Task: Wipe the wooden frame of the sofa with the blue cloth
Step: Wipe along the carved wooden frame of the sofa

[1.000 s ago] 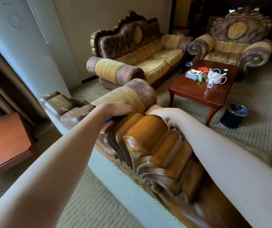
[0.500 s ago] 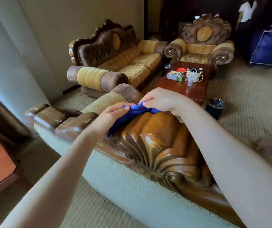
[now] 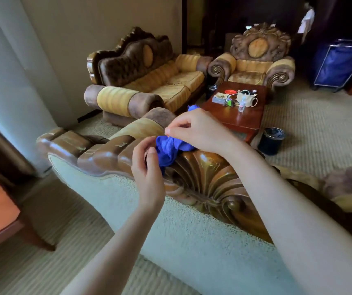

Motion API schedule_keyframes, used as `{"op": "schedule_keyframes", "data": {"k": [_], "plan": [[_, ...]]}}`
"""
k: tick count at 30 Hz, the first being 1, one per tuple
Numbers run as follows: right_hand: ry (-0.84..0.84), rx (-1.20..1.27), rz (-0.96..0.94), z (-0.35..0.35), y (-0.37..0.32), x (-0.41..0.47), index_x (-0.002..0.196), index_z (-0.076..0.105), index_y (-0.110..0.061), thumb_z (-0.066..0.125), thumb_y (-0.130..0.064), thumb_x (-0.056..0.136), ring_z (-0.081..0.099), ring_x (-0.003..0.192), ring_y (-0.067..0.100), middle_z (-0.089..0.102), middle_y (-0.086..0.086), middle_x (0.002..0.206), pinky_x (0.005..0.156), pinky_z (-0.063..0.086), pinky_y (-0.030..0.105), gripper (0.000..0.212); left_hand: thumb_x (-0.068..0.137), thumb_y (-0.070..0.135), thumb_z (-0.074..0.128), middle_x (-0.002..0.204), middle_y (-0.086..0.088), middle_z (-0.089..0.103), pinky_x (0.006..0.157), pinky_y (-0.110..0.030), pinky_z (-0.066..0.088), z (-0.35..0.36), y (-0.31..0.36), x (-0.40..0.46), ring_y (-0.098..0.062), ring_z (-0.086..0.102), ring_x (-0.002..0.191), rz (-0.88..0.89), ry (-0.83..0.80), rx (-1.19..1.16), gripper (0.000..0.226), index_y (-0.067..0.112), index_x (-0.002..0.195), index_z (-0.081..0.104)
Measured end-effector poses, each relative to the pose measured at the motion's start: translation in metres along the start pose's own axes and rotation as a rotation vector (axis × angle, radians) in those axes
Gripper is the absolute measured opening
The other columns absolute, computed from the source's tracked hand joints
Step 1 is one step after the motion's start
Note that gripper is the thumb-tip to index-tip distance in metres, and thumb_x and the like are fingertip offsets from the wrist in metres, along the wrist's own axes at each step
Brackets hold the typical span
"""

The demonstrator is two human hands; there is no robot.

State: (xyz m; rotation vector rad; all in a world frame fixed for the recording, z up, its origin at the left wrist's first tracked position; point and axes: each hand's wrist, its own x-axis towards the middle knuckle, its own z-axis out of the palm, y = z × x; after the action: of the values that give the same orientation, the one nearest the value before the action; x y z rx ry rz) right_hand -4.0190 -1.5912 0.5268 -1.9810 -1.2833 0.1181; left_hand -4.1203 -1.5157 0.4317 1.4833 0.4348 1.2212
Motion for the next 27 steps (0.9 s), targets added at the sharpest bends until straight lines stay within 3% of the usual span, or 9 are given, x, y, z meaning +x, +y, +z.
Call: {"op": "schedule_keyframes", "data": {"k": [2, 4, 7, 12, 14, 17, 21, 23, 27], "plan": [[0.055, -0.011, -0.042, -0.003, 0.001, -0.007, 0.092, 0.074, -0.008, 0.056, -0.024, 0.091, 0.060, 0.088, 0.002, 0.071, -0.005, 0.093, 0.080, 0.045, 0.017, 0.023, 0.090, 0.037, 0.041, 0.137, 0.002, 0.048, 0.107, -0.018, 0.030, 0.007, -0.003, -0.013, 0.001, 0.039, 0.129, 0.100, -0.088, 0.148, 0.044, 0.020, 0.130, 0.050], [0.141, 0.021, -0.063, -0.005, 0.006, -0.018, 0.098, 0.073, -0.014, 0.053, -0.020, 0.093, 0.061, 0.086, 0.001, 0.070, -0.006, 0.097, 0.077, 0.045, 0.011, 0.022, 0.091, 0.040, 0.042, 0.150, -0.001, 0.035, 0.114, -0.026, 0.024, 0.016, -0.006, -0.016, -0.004, 0.027, 0.139, 0.180, -0.168, 0.292, 0.052, 0.021, 0.139, 0.045], [0.385, 0.034, -0.065, -0.003, 0.023, -0.032, 0.099, 0.072, -0.008, 0.053, -0.013, 0.092, 0.062, 0.083, 0.004, 0.070, 0.002, 0.099, 0.075, 0.044, 0.005, 0.021, 0.093, 0.034, 0.043, 0.144, -0.007, 0.043, 0.112, -0.034, 0.029, 0.023, -0.010, -0.020, -0.014, 0.036, 0.135, 0.221, -0.135, 0.405, 0.045, 0.012, 0.129, 0.056], [0.717, -0.003, -0.051, 0.005, 0.032, -0.042, 0.092, 0.072, -0.001, 0.049, -0.010, 0.086, 0.058, 0.085, 0.008, 0.068, 0.006, 0.097, 0.076, 0.047, 0.011, 0.025, 0.086, 0.012, 0.048, 0.115, -0.020, 0.045, 0.103, -0.018, 0.030, 0.044, -0.010, -0.068, -0.019, 0.043, 0.112, 0.325, 0.060, 0.294, 0.025, 0.000, 0.107, 0.058], [0.698, -0.024, -0.075, 0.008, 0.030, -0.047, 0.087, 0.072, 0.000, 0.049, -0.009, 0.084, 0.063, 0.083, 0.014, 0.069, 0.007, 0.092, 0.076, 0.049, 0.018, 0.025, 0.081, 0.016, 0.053, 0.106, -0.011, 0.040, 0.099, -0.016, 0.029, 0.049, -0.010, -0.081, -0.018, 0.041, 0.102, 0.384, 0.024, 0.293, 0.022, 0.010, 0.102, 0.053], [0.662, -0.046, -0.114, 0.013, 0.030, -0.061, 0.087, 0.072, -0.001, 0.050, -0.006, 0.084, 0.064, 0.085, 0.015, 0.071, 0.007, 0.092, 0.079, 0.045, 0.015, 0.023, 0.077, 0.030, 0.059, 0.103, -0.007, 0.036, 0.091, -0.028, 0.035, 0.044, -0.012, -0.075, -0.023, 0.040, 0.095, 0.545, -0.066, 0.461, 0.027, 0.017, 0.100, 0.051], [0.798, 0.030, -0.078, 0.013, 0.033, -0.080, 0.095, 0.071, -0.001, 0.050, -0.009, 0.089, 0.063, 0.092, 0.011, 0.070, 0.006, 0.098, 0.085, 0.049, 0.017, 0.024, 0.077, 0.031, 0.061, 0.121, -0.015, 0.037, 0.100, -0.046, 0.037, 0.045, -0.008, -0.045, -0.032, 0.040, 0.112, 0.652, -0.045, 0.596, 0.047, 0.017, 0.119, 0.046], [0.828, 0.043, -0.036, 0.013, 0.033, -0.081, 0.101, 0.070, -0.003, 0.049, -0.013, 0.092, 0.063, 0.096, 0.009, 0.070, 0.004, 0.102, 0.086, 0.051, 0.021, 0.025, 0.086, 0.030, 0.053, 0.136, -0.026, 0.040, 0.108, -0.047, 0.031, 0.055, -0.004, -0.033, -0.035, 0.036, 0.128, 0.658, -0.038, 0.602, 0.054, 0.011, 0.135, 0.043], [0.859, -0.097, -0.030, 0.020, 0.029, -0.072, 0.102, 0.070, -0.004, 0.046, -0.015, 0.094, 0.064, 0.096, 0.014, 0.070, 0.006, 0.102, 0.085, 0.048, 0.019, 0.027, 0.101, 0.034, 0.021, 0.133, -0.017, 0.055, 0.111, -0.048, 0.028, 0.063, -0.014, -0.022, -0.032, 0.041, 0.131, 0.781, -0.133, 0.550, 0.057, -0.004, 0.128, 0.052]]}}
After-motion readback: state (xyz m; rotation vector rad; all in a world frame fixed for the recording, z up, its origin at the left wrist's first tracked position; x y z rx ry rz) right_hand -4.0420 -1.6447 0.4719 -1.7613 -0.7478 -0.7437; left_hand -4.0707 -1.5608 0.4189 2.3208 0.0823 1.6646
